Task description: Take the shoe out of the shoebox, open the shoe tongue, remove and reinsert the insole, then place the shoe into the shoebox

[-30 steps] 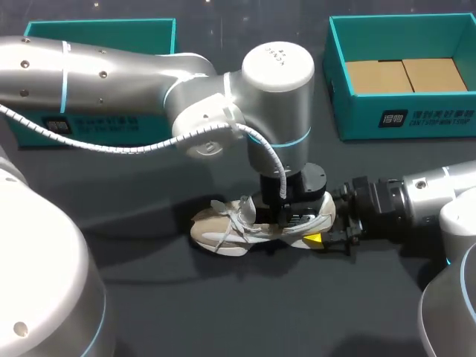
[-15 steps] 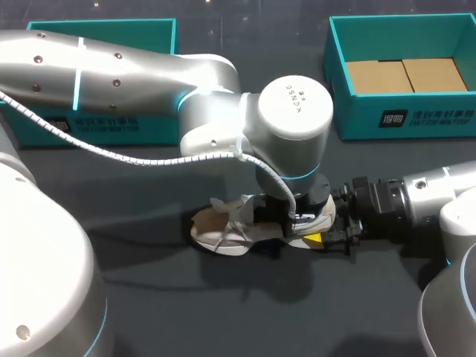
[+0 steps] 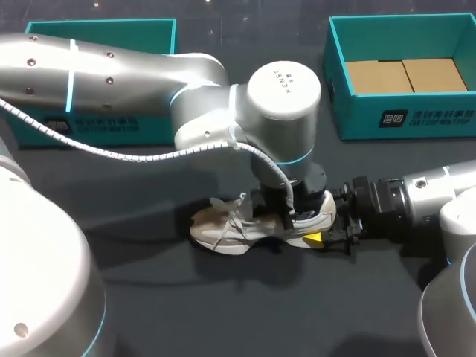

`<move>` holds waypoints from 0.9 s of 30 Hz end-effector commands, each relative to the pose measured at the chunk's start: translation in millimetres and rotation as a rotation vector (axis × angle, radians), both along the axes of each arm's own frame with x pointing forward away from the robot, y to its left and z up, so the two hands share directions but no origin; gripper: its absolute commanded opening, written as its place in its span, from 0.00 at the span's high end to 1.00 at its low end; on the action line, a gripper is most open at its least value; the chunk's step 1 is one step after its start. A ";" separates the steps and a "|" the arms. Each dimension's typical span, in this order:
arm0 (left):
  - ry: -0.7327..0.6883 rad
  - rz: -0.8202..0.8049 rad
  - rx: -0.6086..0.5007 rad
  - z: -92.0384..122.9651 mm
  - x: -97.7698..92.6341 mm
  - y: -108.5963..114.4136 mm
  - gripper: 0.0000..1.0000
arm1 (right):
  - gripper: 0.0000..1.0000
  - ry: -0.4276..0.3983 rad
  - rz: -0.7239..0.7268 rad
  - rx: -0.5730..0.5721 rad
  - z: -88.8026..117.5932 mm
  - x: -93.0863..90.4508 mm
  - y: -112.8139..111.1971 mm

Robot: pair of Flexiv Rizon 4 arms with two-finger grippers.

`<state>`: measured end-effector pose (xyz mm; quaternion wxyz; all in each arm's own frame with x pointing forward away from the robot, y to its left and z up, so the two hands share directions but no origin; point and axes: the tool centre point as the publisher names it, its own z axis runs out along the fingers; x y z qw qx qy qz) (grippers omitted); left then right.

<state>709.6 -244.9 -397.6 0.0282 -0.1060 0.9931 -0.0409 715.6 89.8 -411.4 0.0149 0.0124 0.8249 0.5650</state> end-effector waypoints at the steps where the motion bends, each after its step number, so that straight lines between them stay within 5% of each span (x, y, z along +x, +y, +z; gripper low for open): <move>1: 0.026 0.009 -0.080 5.3 8.4 17.6 1.00 | 1.00 0.001 0.000 -0.005 -1.4 0.4 -0.4; 27: 0.158 0.014 -0.341 40.1 -0.8 27.0 1.00 | 1.00 0.001 0.000 -0.005 -1.4 0.4 -0.4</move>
